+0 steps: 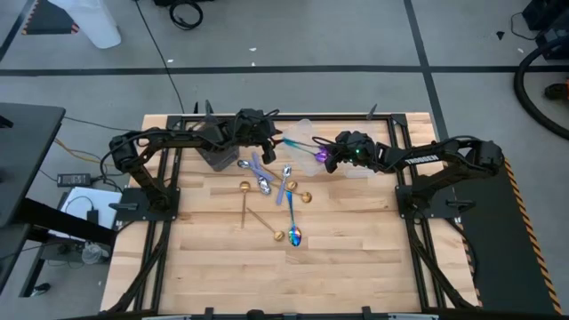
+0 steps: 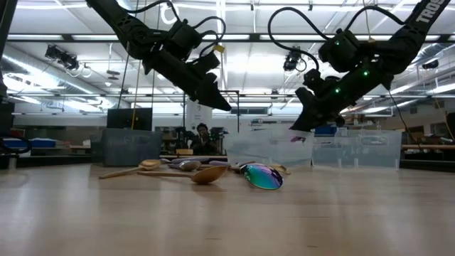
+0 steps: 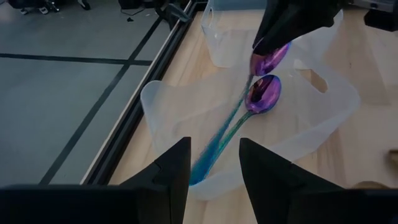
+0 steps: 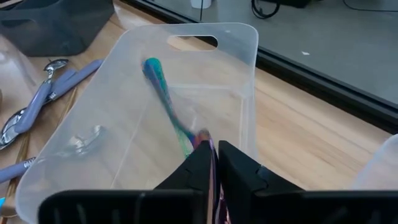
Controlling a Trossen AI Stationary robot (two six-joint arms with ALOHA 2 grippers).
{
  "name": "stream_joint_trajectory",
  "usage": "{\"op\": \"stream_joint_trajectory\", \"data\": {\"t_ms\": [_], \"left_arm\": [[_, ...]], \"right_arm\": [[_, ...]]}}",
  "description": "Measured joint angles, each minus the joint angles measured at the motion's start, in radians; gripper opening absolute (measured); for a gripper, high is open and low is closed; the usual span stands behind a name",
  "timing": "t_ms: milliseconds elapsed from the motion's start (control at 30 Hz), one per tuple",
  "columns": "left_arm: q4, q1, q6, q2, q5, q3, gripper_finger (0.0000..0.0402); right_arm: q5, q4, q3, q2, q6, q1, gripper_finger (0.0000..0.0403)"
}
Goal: Sort silverware by color (type)
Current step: Put the blue spoon into the left transparent bin, then put the purple spoon into the black bin
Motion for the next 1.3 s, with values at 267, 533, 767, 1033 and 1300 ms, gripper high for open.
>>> {"op": "stream_joint_trajectory", "data": {"t_ms": [267,533,767,1033,1300], "left_arm": [[-0.004,-0.002,-0.003,0.0,0.0,0.0,0.0144],[-0.091,-0.038,-0.006,0.0,0.0,0.0,0.0144],[-0.267,-0.072,-0.002,-0.029,0.0,0.0,0.0144],[-0.406,-0.115,0.0,-0.033,0.0,0.0,0.0144],[-0.481,-0.171,0.053,-0.021,0.0,0.0,0.0144]], "right_arm": [[0.0,0.0,0.0,0.0,-0.004,0.0,0.0083],[0.0,0.014,0.016,-0.066,-0.053,-0.003,0.0088],[-0.061,-0.005,0.026,-0.19,-0.08,0.001,0.0088],[-0.129,-0.008,0.026,-0.286,-0.129,0.006,0.0087],[-0.132,-0.006,0.026,-0.318,-0.169,0.019,0.0087]]}}
